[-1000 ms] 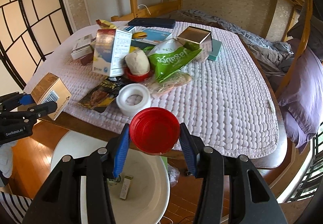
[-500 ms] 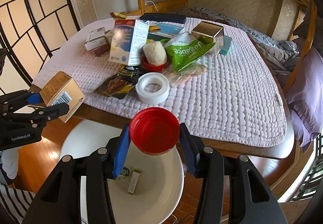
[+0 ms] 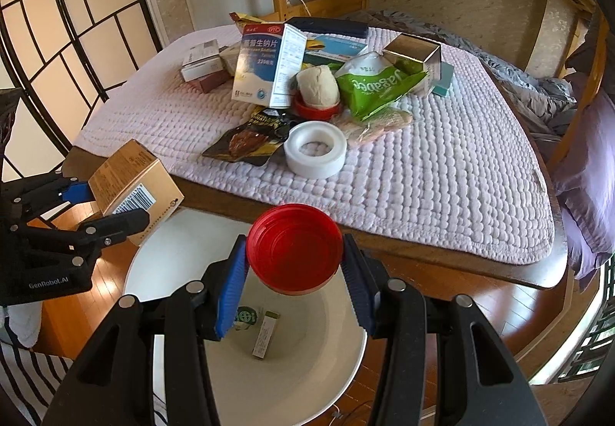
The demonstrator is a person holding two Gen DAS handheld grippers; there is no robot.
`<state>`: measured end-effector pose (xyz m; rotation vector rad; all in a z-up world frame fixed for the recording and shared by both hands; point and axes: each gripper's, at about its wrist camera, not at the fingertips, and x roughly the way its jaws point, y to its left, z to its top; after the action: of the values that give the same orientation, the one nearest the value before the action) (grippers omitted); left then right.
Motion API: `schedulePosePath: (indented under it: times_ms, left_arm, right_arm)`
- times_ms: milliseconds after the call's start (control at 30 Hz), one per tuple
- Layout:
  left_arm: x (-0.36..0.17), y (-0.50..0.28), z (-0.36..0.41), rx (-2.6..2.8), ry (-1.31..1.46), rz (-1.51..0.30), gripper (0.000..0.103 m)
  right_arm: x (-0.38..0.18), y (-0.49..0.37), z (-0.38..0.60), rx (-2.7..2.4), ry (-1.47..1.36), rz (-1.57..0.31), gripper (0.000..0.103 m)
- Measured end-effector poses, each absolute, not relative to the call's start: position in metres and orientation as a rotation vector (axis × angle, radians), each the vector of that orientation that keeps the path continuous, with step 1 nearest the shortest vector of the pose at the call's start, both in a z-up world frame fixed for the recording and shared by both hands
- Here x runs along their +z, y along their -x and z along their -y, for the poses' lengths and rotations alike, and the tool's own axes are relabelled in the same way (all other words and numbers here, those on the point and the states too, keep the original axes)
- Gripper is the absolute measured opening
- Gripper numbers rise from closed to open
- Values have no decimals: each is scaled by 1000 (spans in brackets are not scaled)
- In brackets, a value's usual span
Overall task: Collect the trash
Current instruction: 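Carry the red cap and cardboard box toward the white bin with both tools, then hold the red cap and cardboard box above the bin opening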
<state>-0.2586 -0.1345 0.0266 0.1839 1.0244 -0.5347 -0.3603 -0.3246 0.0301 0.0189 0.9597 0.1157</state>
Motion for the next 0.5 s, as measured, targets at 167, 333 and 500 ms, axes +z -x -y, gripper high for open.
schedulePosePath:
  times_ms: [167, 333, 500]
  left_arm:
    - [24, 265, 136, -546, -190, -1035, 60]
    - [23, 271, 140, -561, -199, -1037, 60]
    - [23, 275, 142, -572, -200, -1036, 60]
  right_arm:
    - [28, 366, 321, 125, -21, -968, 48]
    - [25, 371, 318, 134, -23, -979, 48]
    - [25, 376, 316, 142, -23, -980, 48]
